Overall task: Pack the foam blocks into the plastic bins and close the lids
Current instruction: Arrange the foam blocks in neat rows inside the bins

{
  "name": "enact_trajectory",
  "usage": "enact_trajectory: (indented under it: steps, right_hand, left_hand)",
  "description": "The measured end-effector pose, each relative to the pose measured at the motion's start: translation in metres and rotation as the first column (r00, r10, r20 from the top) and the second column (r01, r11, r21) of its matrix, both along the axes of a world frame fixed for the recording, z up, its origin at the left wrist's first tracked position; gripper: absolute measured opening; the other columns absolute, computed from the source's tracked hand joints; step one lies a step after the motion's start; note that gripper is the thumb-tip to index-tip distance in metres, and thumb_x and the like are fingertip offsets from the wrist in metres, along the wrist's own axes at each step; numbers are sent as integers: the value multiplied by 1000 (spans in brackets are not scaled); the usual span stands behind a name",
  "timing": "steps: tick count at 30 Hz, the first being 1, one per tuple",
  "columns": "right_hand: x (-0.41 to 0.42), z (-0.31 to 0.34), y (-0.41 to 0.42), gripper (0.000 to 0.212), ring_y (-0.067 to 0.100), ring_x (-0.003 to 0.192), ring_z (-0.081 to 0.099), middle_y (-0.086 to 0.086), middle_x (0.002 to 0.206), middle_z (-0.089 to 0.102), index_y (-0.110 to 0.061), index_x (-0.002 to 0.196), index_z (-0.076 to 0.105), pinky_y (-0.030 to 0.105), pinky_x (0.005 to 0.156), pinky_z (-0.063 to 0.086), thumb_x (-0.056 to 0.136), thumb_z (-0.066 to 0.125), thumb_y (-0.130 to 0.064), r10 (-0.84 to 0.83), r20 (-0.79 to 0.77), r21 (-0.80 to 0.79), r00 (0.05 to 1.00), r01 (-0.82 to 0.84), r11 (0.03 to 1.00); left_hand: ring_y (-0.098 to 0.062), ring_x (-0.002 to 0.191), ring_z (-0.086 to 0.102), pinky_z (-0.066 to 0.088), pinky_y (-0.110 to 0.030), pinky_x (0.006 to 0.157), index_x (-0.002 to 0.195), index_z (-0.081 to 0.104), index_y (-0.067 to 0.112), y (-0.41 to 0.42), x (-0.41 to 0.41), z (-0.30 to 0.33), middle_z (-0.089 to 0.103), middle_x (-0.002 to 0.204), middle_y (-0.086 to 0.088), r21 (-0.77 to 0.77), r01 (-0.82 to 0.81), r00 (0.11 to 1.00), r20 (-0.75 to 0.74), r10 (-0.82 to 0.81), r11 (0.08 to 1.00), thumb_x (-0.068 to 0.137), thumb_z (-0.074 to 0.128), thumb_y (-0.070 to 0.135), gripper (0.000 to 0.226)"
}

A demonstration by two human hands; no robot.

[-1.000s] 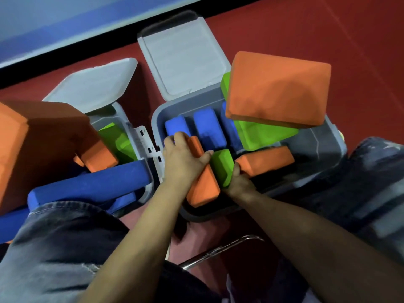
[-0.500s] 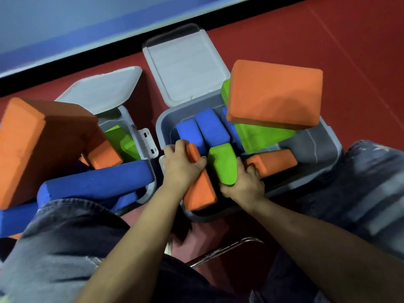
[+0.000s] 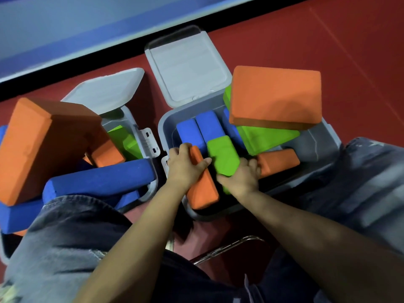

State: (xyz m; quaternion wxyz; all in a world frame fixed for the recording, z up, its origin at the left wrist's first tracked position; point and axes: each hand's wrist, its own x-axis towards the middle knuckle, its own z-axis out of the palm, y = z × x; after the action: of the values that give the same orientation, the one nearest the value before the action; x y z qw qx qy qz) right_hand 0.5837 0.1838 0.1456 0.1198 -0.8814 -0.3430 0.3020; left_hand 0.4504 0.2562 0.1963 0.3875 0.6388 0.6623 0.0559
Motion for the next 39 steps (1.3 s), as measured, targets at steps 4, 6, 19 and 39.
enact_trajectory:
  steps: [4, 6, 19, 39]
  right_hand:
    - [3, 13, -2, 81, 35, 119, 39, 13, 122, 43, -12, 124, 48, 34, 102, 32, 60, 77, -52, -17, 5, 75, 1000, 17, 997]
    - [20, 12, -8, 86, 35, 121, 40, 14, 124, 42, -15, 129, 45, 34, 105, 31, 61, 77, -56, 20, -56, 46, 998, -17, 999]
    - [33, 0, -9, 81, 26, 119, 50, 14, 130, 48, -7, 127, 24, 37, 100, 41, 75, 77, -39, 217, -434, -65, 874, -271, 960]
    - [36, -27, -6, 84, 24, 112, 59, 10, 113, 54, -1, 127, 37, 27, 87, 43, 67, 84, -36, 384, -354, -145, 852, -456, 878]
  left_hand:
    - [-32, 127, 31, 24, -31, 106, 135, 41, 19, -12, 6, -6, 32, 136, -13, 4, 25, 999, -22, -25, 1000, 80, 71, 45, 68]
    - [-32, 129, 31, 23, -30, 107, 137, 40, 19, -11, 3, -11, 31, 138, -12, -8, 27, 1000, -4, -27, 1000, 81, 70, 46, 69]
    - [-41, 122, 46, 58, -46, 62, 143, -25, 45, -19, -16, -3, 19, 155, -5, -554, -9, 993, 94, 73, 833, 78, 75, 6, 125]
    - [-31, 110, 60, 46, -33, 90, 139, -37, 29, -22, -16, -42, 50, 135, -16, -452, 212, 964, -48, -261, 866, 80, 75, 22, 128]
